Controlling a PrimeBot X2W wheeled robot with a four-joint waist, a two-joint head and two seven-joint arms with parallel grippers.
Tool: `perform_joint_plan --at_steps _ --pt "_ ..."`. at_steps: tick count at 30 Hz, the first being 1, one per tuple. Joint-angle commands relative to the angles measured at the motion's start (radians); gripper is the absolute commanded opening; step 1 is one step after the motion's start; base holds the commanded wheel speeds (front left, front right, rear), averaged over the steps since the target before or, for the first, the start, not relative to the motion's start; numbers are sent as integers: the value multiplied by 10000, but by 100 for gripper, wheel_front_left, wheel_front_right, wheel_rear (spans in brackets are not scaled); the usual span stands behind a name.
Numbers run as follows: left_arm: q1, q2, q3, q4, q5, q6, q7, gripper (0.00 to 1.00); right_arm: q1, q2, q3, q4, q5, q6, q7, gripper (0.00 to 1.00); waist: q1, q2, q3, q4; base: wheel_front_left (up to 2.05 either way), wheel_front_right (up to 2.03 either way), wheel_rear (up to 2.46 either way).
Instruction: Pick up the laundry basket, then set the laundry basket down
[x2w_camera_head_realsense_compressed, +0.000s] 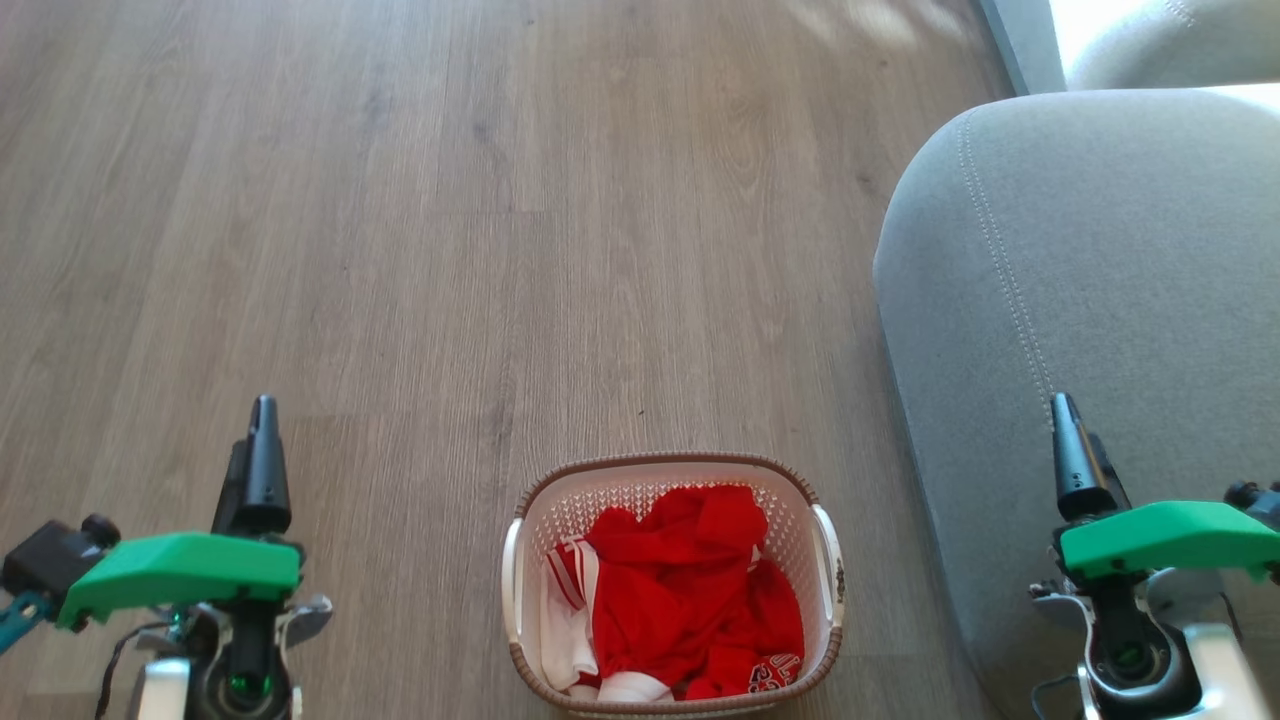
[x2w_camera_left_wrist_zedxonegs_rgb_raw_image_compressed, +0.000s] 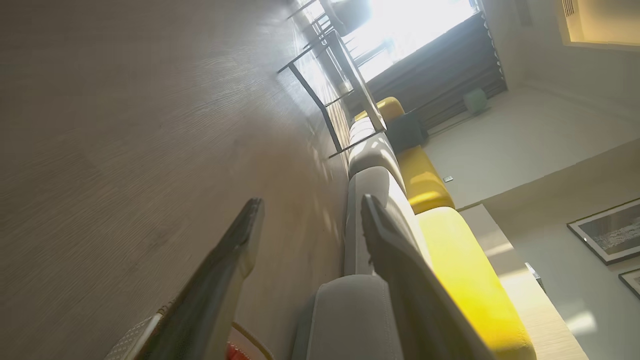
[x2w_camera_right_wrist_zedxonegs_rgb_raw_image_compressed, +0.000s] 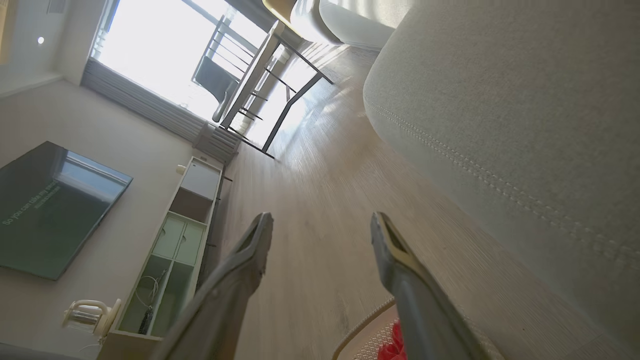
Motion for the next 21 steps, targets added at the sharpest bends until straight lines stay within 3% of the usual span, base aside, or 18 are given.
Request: perform_joint_plan --at_steps 1,17,21 --pt "-545 101 -15 -554 511 135 -140 100 -626 -93 169 -504 -428 32 -149 100 0 0 3 7 0 0 0" --pt "-701 150 -1462 -911 3785 1064 -580 100 -816 -111 894 -853 -3254 40 -588 100 0 0 38 27 0 0 0" --pt "-745 303 -1867 -755 4438 1490 -697 100 -855 -115 1130 -779 -3884 43 -705 100 0 0 34 22 0 0 0"
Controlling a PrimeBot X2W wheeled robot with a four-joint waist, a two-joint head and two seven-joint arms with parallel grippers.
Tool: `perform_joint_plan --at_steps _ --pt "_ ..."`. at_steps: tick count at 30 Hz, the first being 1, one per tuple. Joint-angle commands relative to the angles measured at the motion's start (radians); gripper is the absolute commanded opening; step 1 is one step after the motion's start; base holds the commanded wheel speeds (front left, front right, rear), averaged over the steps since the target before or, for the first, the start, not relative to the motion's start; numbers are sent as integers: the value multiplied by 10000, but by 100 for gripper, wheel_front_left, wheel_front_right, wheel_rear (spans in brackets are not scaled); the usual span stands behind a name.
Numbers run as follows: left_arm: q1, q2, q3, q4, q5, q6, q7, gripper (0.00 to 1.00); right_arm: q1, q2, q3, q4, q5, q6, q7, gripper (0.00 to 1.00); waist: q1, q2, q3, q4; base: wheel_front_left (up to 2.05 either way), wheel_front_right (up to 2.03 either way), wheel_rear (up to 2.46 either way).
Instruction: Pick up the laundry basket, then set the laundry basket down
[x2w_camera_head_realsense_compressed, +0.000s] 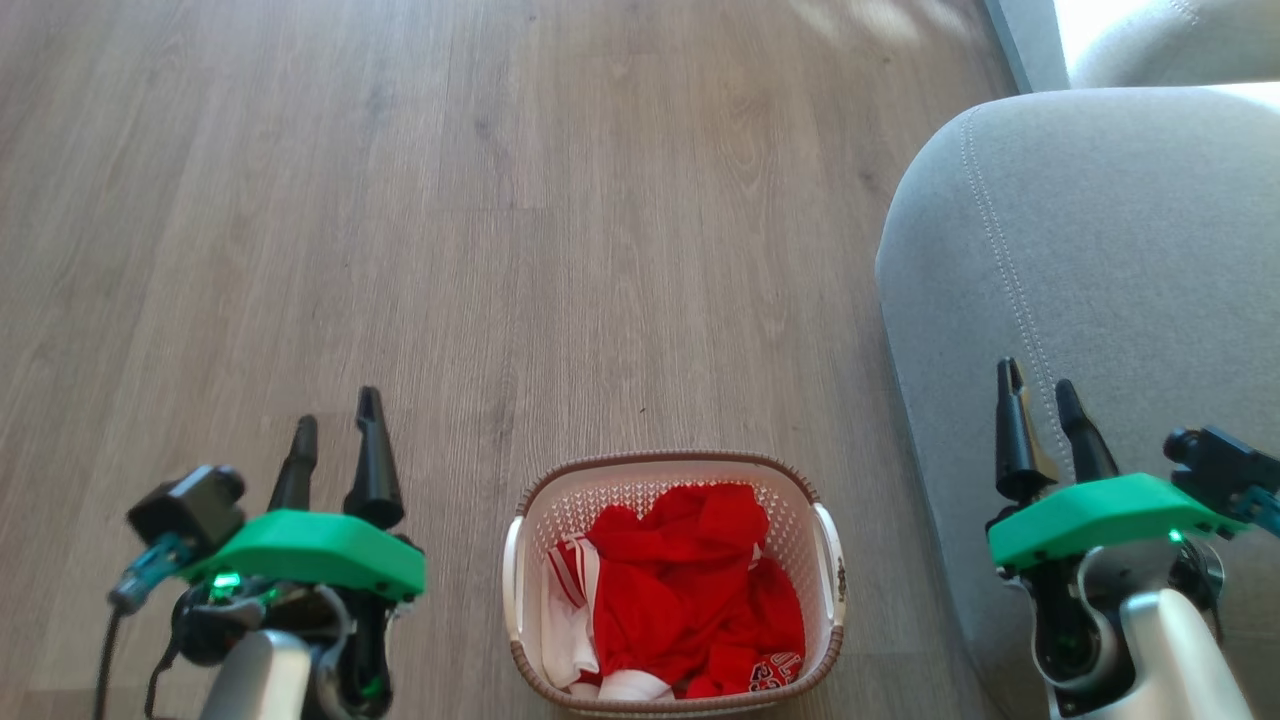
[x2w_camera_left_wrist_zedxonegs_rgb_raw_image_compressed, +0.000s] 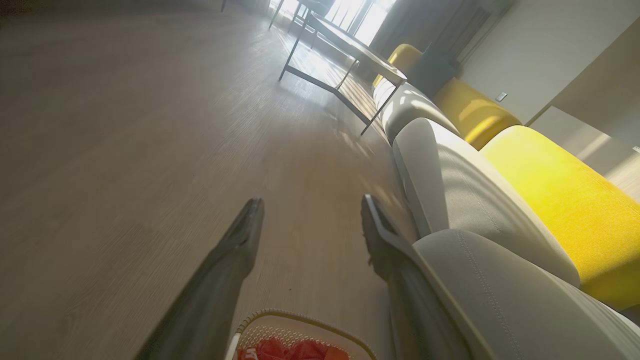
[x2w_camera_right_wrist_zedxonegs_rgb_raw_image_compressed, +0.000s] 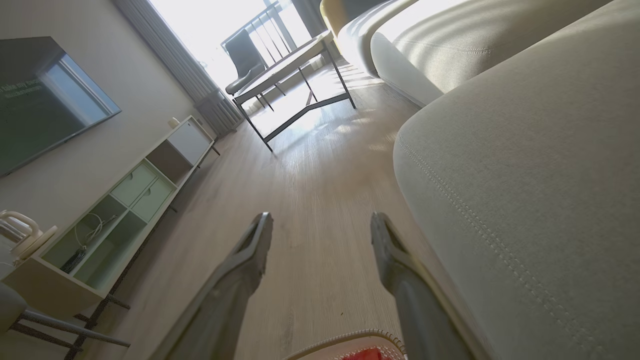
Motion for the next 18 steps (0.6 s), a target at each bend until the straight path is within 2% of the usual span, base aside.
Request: perform_joint_plan --at_steps 1,11,18 --pt "-615 163 75 -291 317 66 -129 100 -571 -95 214 -363 -323 43 -147 100 -1 0 -5 -2 0 0 0" --pt "-907 698 -1404 933 1550 352 -422 100 -690 -107 642 47 -1964 48 -439 100 -1 0 -63 3 0 0 0" --pt "-1102 692 -1719 1294 2209 716 -627 100 -783 -115 896 476 -2949 52 -644 100 -1 0 -118 14 0 0 0"
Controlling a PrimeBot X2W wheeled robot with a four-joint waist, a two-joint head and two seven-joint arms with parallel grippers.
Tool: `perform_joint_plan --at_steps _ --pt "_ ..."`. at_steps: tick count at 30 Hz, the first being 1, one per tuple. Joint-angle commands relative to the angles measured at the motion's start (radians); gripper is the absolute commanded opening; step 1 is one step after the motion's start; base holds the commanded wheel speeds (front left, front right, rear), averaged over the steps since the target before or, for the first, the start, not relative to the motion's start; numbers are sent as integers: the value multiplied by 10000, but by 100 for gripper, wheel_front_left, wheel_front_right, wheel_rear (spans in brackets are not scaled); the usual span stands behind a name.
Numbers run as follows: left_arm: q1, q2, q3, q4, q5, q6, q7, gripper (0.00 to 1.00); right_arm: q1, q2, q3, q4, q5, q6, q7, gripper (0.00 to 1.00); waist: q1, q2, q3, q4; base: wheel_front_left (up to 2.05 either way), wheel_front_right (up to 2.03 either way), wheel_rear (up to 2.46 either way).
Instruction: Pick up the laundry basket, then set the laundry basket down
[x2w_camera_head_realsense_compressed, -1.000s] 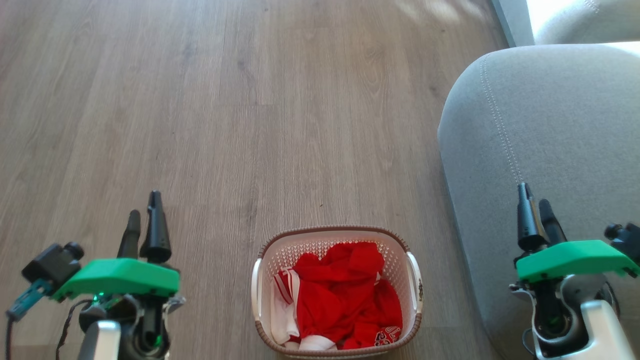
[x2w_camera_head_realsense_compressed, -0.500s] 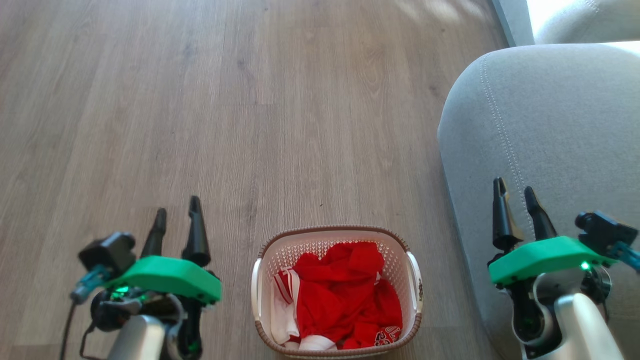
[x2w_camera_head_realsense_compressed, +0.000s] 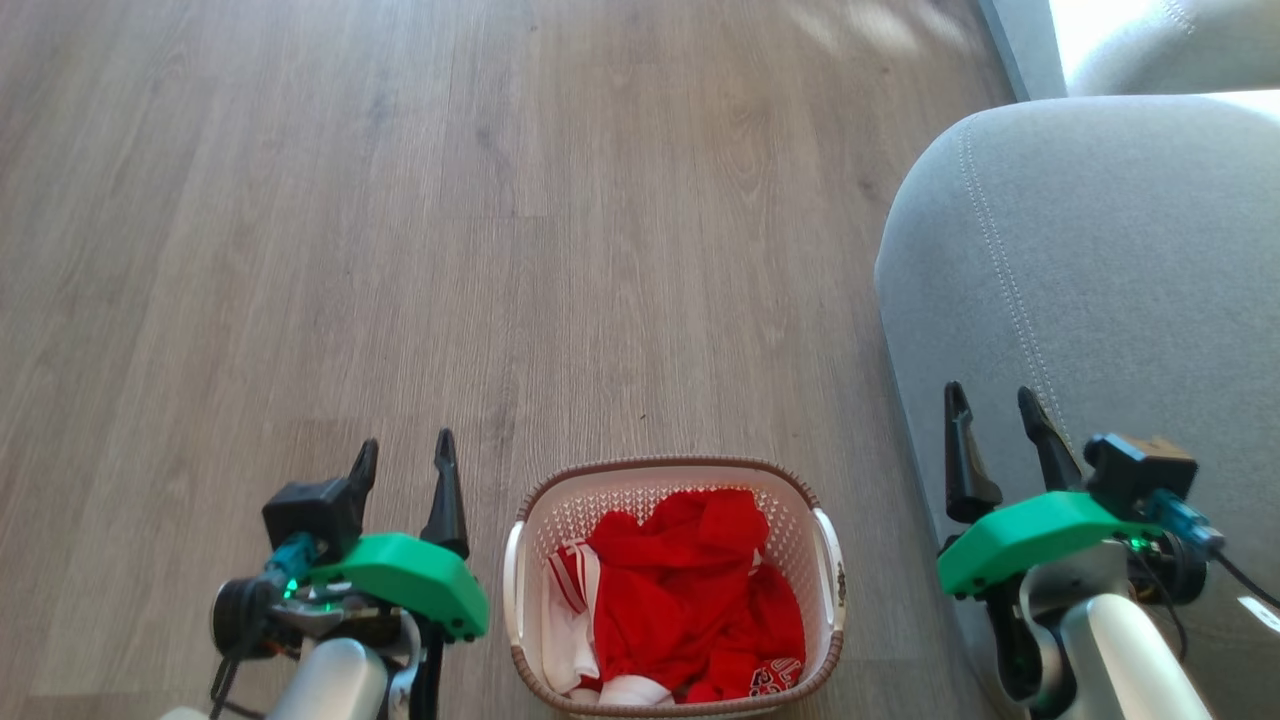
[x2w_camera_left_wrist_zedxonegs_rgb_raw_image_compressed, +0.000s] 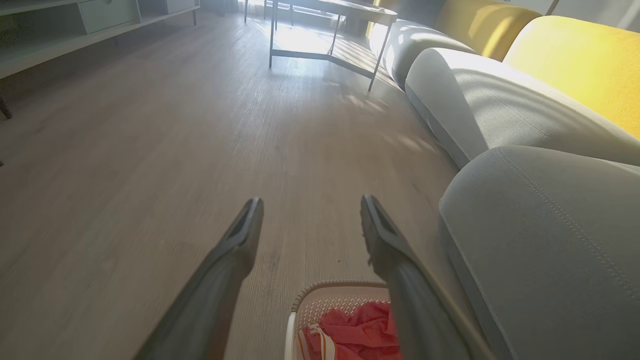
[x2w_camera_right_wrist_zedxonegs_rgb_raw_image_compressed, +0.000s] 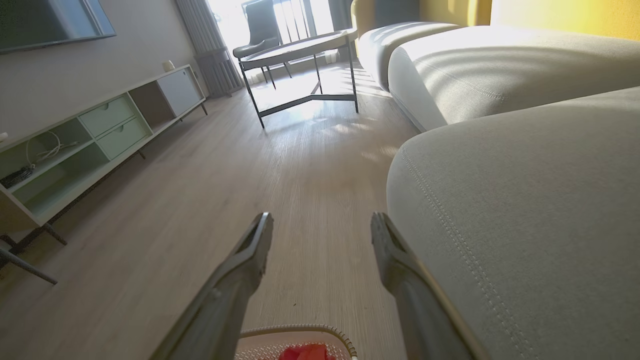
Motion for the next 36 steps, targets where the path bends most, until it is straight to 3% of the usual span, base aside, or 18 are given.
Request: perform_joint_plan --at_steps 1,11,23,32,36 --pt "-705 136 114 -263 489 173 -198 100 -671 -97 285 -215 -438 53 -181 100 -1 0 -11 5 0 0 0" --pt "-865 80 -141 -273 1412 253 -490 100 -872 -109 343 -193 -1346 58 -473 100 -1 0 -14 42 0 0 0" --pt "-908 -194 220 -1644 2644 204 -812 100 -946 -122 563 -1074 -2158 64 -794 100 -1 0 70 110 0 0 0" --pt "-704 -502 747 -1732 3363 -350 -1075 100 -940 -132 705 -1253 -2997 69 -1058 100 -1 0 99 82 0 0 0" --pt "-568 -585 903 -1293 3195 -728 -1094 100 -863 -133 679 -1011 -2790 69 -1077 100 -1 0 84 52 0 0 0"
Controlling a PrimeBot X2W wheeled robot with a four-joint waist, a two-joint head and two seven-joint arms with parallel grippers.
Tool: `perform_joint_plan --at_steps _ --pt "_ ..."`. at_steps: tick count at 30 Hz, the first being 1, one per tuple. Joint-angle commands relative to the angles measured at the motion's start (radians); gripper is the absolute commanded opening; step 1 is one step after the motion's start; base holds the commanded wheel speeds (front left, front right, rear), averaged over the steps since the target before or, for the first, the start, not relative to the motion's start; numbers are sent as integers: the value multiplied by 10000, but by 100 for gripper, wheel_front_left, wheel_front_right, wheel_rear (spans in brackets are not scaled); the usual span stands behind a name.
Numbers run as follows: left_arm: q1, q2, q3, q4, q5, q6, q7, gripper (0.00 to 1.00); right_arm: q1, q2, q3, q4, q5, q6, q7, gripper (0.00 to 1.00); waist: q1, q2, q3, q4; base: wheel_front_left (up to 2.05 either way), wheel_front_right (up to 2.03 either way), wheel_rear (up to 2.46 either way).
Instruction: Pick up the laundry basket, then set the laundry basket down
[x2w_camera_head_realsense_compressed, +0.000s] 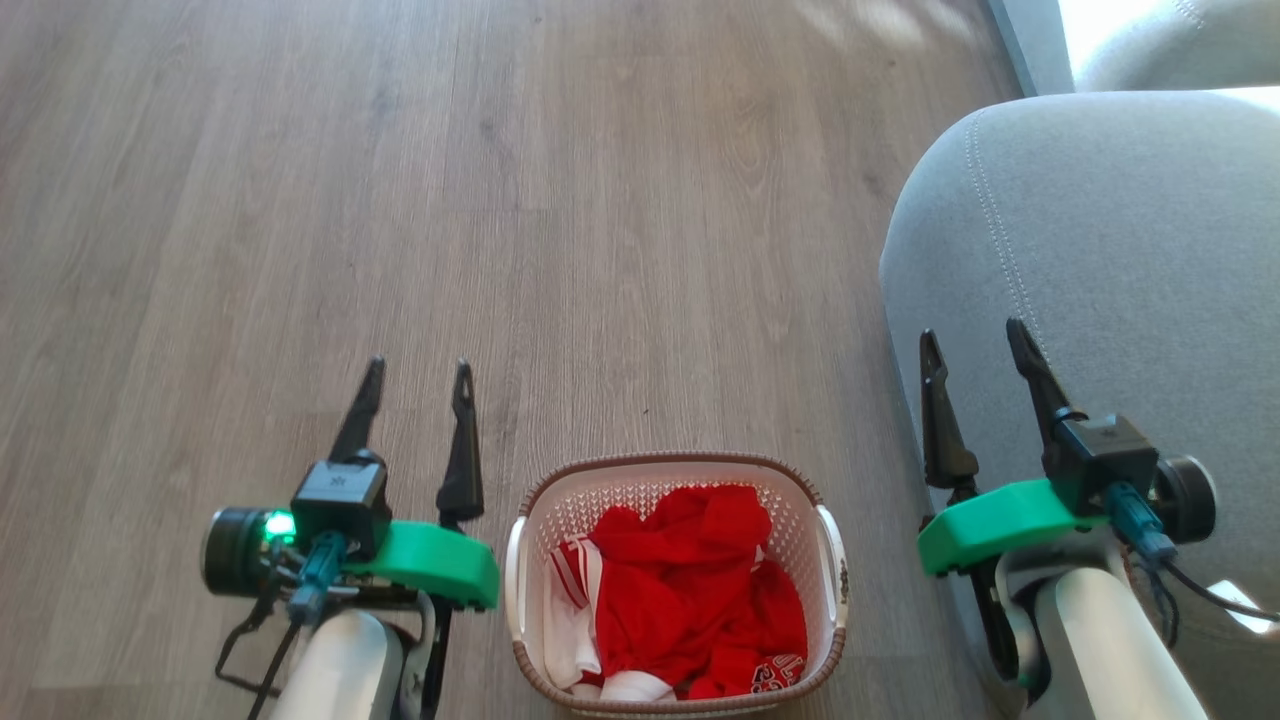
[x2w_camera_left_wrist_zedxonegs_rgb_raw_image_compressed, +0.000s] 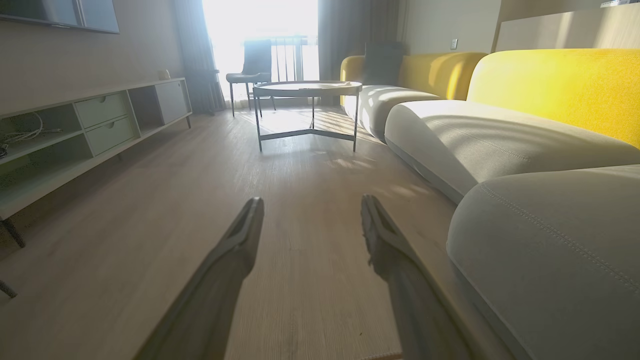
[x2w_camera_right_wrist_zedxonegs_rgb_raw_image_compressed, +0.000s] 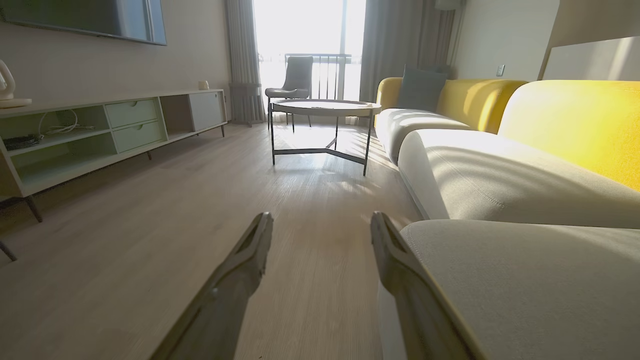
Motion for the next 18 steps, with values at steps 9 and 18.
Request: perform_joint_plan --at_steps 9,18 --pt "-188 -45 363 503 -697 -559 -51 100 -450 -89 343 852 513 69 -120 100 0 0 -48 -57 0 0 0" --pt "-152 -48 302 659 -909 -698 -51 100 -530 -89 393 1026 402 69 -120 100 0 0 -57 -78 0 0 0"
